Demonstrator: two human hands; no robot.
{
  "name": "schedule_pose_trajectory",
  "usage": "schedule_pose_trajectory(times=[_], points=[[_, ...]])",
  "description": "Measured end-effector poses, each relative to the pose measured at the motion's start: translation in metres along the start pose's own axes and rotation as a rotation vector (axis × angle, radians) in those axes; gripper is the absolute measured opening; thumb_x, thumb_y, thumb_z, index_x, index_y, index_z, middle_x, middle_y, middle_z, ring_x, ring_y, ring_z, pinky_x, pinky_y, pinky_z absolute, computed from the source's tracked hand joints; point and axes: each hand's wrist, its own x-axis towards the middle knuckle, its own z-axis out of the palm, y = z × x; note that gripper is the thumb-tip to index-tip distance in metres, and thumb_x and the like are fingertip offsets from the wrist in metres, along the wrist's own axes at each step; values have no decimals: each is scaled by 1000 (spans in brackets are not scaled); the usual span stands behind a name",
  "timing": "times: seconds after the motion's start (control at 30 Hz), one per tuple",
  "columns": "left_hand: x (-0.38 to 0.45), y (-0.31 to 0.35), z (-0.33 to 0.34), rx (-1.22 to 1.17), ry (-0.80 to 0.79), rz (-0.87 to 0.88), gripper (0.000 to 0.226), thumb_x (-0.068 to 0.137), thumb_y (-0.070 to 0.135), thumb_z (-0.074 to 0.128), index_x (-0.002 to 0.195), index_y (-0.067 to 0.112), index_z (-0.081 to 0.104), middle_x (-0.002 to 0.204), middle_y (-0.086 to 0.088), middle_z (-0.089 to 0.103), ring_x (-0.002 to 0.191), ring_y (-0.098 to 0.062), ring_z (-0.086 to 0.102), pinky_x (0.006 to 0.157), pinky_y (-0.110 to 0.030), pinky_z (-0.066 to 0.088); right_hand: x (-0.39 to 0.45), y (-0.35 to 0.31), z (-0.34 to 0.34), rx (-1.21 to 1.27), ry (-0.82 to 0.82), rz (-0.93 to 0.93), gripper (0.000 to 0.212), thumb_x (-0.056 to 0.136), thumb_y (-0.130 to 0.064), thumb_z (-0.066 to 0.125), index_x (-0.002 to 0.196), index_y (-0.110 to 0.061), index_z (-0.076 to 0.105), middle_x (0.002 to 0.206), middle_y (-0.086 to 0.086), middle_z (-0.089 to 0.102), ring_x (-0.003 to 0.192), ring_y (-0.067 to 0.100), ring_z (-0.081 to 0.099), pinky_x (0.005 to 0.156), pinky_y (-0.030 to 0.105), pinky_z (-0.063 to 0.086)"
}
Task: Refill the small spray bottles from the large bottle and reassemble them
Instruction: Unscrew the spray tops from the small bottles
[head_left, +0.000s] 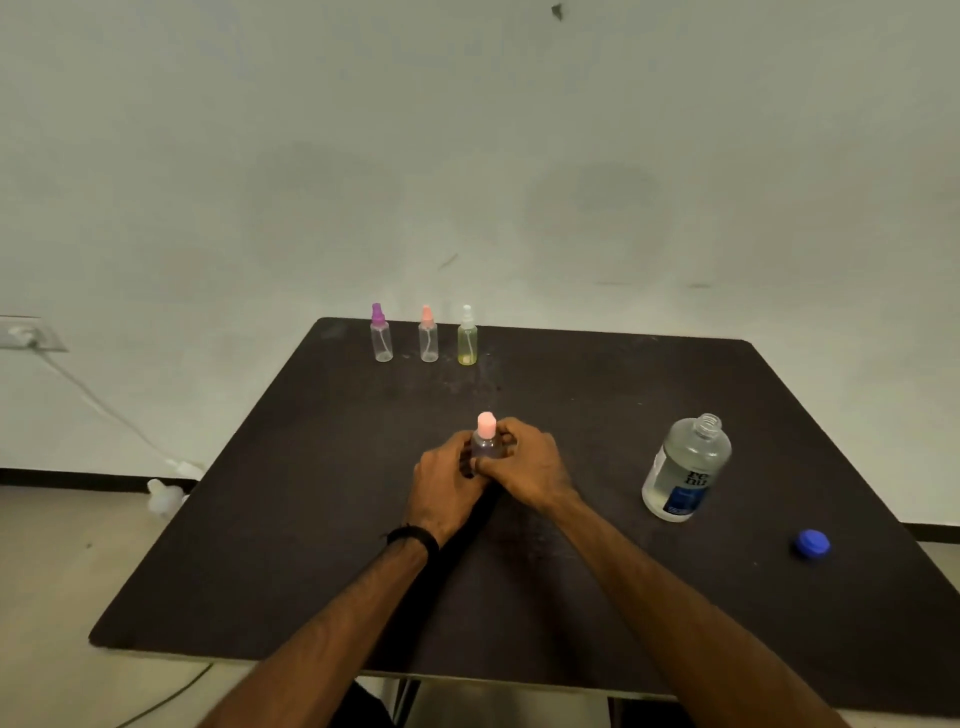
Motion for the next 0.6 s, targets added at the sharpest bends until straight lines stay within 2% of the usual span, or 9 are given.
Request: schedule_pose_trajectory(times=[0.1, 0.2, 0.3, 0.37, 0.43, 0.47, 0.5, 0.6], points=[[-16, 0, 1, -2, -18, 6, 25, 89, 28, 71, 113, 25, 66, 91, 13, 70, 83, 2, 64, 69, -7, 44, -19, 3, 1, 2, 13, 22, 34, 69, -25, 82, 101, -21, 68, 89, -8, 71, 81, 4, 67, 75, 28, 59], [-24, -3, 6, 8, -14, 10, 26, 89, 22, 70, 114, 24, 66, 92, 14, 69, 86, -1, 65, 74, -14, 50, -28, 9, 3, 24, 39, 29, 35, 68, -26, 82, 99, -23, 68, 90, -9, 72, 82, 4, 67, 78, 31, 58], [-25, -5, 10, 27, 11, 7, 26, 92, 18, 68, 117, 23, 66, 95, 15, 68, 87, -3, 64, 75, -12, 49, -29, 8, 1, -19, 8, 33, 43, 68, -33, 84, 107, -24, 66, 99, -8, 71, 88, 5, 65, 83, 31, 57], [-24, -6, 11, 28, -2, 2, 26, 92, 19, 66, 118, 23, 66, 99, 12, 70, 91, -6, 66, 78, -16, 52, -27, 4, -5, -78, -85, 40, 67, 63, -48, 84, 120, -24, 59, 112, -6, 68, 97, 8, 63, 88, 31, 55], [-24, -7, 11, 34, -4, 3, 26, 91, 25, 67, 117, 25, 66, 99, 12, 71, 89, -4, 66, 73, -10, 47, -24, -2, -15, -203, -134, 7, 99, 52, -71, 76, 135, -23, 47, 127, -5, 61, 109, 13, 60, 94, 34, 53], [-24, -8, 11, 23, 0, -1, 27, 90, 29, 70, 116, 27, 66, 97, 14, 71, 88, -1, 65, 70, -7, 45, -23, -6, -21, -282, -124, -31, 106, 52, -78, 71, 138, -22, 45, 129, -4, 58, 113, 15, 58, 94, 35, 52], [-25, -9, 11, 0, 4, -4, 30, 87, 35, 73, 116, 30, 66, 97, 17, 71, 88, 2, 65, 70, -5, 44, -20, -12, -29, -348, -103, -80, 102, 56, -81, 66, 136, -21, 47, 125, -5, 59, 111, 14, 59, 92, 35, 53], [-25, -12, 12, -22, 9, -1, 36, 83, 44, 76, 115, 34, 64, 97, 22, 66, 91, 4, 63, 73, -6, 44, -11, -35, -53, -515, -87, -191, 64, 76, -72, 59, 114, -21, 61, 99, -7, 65, 87, 10, 61, 78, 33, 56]])
